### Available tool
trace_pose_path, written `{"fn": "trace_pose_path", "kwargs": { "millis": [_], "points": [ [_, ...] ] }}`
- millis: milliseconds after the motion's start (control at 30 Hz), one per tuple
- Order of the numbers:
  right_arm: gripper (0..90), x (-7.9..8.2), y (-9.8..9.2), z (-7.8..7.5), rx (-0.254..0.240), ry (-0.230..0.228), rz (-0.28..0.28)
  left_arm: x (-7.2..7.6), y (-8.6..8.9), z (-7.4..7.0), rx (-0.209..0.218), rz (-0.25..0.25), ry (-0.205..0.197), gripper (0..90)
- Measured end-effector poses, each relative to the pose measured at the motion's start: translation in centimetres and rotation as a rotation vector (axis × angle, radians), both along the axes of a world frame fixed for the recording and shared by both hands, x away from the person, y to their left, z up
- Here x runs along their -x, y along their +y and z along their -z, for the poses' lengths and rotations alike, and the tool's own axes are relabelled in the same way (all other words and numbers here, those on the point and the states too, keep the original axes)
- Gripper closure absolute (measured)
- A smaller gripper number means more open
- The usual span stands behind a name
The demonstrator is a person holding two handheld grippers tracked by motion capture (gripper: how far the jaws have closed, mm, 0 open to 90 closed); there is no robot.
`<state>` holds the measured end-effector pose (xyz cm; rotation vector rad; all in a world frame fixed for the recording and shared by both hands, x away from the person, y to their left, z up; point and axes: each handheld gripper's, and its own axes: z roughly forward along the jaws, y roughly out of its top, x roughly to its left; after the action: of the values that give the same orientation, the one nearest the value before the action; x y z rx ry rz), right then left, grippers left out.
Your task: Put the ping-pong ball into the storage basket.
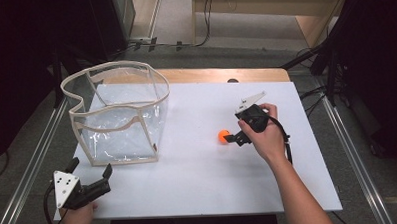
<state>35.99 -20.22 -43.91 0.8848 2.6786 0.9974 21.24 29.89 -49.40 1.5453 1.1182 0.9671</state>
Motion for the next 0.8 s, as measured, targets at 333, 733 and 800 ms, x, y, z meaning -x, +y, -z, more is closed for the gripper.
{"fn": "trace_pose_path", "kwargs": {
  "millis": [333, 733, 800],
  "points": [
    [0.0, -0.8, 1.0, 0.9, 0.056, 0.028, -0.016, 0.0, 0.1, 0.0, 0.004, 0.005, 0.002, 0.0],
    [14.2, -1.7, 2.0, 2.0, 0.125, 0.062, -0.04, 0.0, 0.1, 0.0, 0.007, 0.006, 0.004, 0.0],
    [14.7, -1.8, 2.2, 2.2, 0.14, 0.07, -0.055, 0.0, 0.1, 0.0, 0.006, 0.006, 0.004, 0.0]
  ]
}}
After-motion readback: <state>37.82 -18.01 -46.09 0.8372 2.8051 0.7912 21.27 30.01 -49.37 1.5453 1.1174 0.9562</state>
